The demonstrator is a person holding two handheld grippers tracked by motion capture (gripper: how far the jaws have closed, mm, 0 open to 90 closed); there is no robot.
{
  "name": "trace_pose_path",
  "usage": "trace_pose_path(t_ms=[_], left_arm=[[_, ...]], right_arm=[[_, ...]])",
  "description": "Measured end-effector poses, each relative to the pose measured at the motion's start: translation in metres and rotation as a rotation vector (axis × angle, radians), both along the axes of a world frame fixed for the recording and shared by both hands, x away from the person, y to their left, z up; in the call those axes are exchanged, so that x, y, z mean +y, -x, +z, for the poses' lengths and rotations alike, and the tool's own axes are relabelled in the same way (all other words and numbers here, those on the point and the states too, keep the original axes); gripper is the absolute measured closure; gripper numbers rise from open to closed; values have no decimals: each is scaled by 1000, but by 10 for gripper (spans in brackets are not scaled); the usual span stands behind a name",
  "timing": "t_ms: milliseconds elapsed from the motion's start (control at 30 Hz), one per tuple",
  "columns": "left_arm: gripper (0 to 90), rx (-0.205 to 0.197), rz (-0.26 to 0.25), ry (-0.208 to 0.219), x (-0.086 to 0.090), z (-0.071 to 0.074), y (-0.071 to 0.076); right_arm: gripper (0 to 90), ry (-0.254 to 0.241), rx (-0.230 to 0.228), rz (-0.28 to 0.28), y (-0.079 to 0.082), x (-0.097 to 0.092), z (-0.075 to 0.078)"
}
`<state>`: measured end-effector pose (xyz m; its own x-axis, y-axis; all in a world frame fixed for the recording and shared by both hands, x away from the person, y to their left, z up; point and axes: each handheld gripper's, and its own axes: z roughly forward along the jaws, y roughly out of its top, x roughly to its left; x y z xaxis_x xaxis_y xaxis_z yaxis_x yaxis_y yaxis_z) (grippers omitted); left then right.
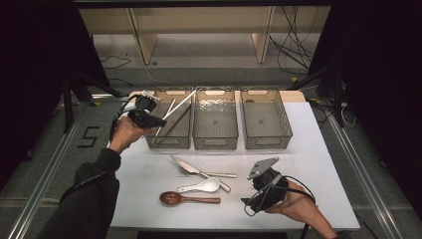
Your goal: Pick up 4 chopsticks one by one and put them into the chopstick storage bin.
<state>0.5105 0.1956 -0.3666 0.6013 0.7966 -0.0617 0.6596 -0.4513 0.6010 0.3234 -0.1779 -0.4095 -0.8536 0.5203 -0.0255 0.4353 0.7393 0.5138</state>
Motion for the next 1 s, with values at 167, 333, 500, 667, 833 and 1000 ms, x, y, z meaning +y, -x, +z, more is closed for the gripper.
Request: trace_pose_path(t_ms=[167, 333, 500, 667, 833, 1000], left_arm=[[847, 14, 54, 2, 1, -4, -18], [847, 35, 96, -7, 2, -10, -32], [847, 57, 138, -15, 4, -17, -42], [845, 81, 154, -33, 2, -24, -49], [845, 99, 163, -48, -3, -30, -53], [843, 105, 173, -55, -6, -33, -56]], right_arm=[[236, -3, 2, 0, 1, 0, 0], [235, -1, -1, 11, 1, 0, 1], [235, 0, 2, 20, 1, 0, 0], [236, 3, 9, 21, 2, 1, 0], [239, 3, 8, 25, 2, 1, 0], [240, 0, 9, 27, 2, 1, 0]])
